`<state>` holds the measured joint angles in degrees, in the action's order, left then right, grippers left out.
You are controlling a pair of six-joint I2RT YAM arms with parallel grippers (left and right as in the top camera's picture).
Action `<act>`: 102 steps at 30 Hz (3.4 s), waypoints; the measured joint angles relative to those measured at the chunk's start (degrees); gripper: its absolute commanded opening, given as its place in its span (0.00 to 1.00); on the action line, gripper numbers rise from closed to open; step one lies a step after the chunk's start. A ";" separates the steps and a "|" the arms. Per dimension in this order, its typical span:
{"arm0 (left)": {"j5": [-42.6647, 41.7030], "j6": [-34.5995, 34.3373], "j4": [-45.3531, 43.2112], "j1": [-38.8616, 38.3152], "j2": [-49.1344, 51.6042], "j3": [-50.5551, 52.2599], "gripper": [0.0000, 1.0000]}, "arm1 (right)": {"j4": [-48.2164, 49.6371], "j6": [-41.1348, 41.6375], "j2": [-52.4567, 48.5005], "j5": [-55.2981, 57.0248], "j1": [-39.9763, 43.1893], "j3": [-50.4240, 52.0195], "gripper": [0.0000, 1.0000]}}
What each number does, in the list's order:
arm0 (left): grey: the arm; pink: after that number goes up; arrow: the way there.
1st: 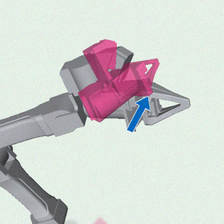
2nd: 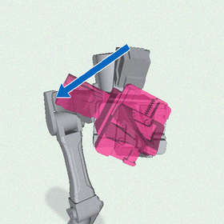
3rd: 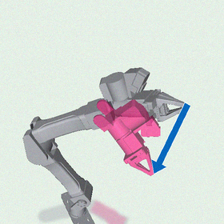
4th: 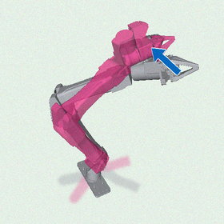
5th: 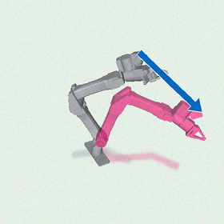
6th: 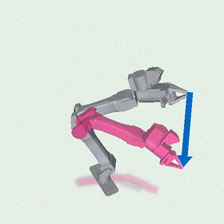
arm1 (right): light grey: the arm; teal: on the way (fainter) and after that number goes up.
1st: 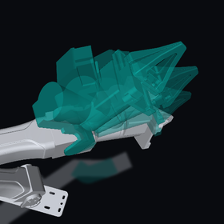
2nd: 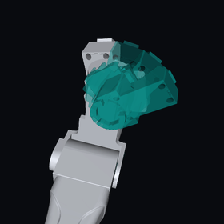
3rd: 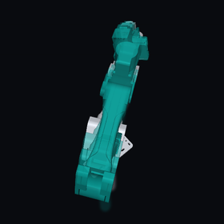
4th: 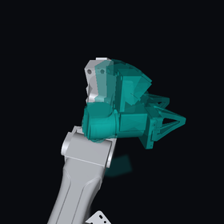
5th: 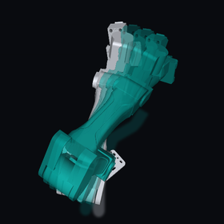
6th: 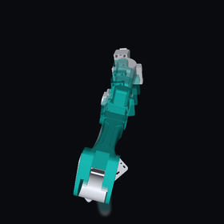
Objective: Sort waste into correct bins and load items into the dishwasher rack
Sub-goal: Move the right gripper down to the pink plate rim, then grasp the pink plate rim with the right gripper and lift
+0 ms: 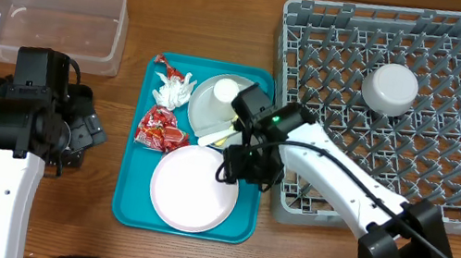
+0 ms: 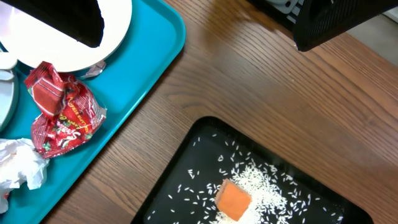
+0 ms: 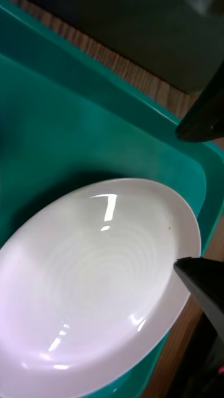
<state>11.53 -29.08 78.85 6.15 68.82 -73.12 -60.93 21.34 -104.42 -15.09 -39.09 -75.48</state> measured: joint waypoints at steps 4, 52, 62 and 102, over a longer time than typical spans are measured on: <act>-0.37 -0.39 0.00 0.00 0.00 0.00 1.00 | 4.17 0.46 0.00 -0.57 -0.02 3.17 0.59; -1.88 -0.61 -0.42 0.00 0.00 0.00 1.00 | 12.72 13.16 -2.25 12.52 -9.27 7.69 0.33; -1.88 -0.61 -0.44 0.00 0.00 0.00 1.00 | 12.72 13.03 -2.25 12.55 -9.03 7.69 0.20; -2.36 -0.63 -1.05 0.00 0.00 0.00 1.00 | -35.52 4.66 -1.40 24.59 -5.42 -37.27 0.04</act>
<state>9.17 -29.71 77.80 6.15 68.82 -73.12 -96.44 26.00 -105.82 9.50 -44.51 -112.75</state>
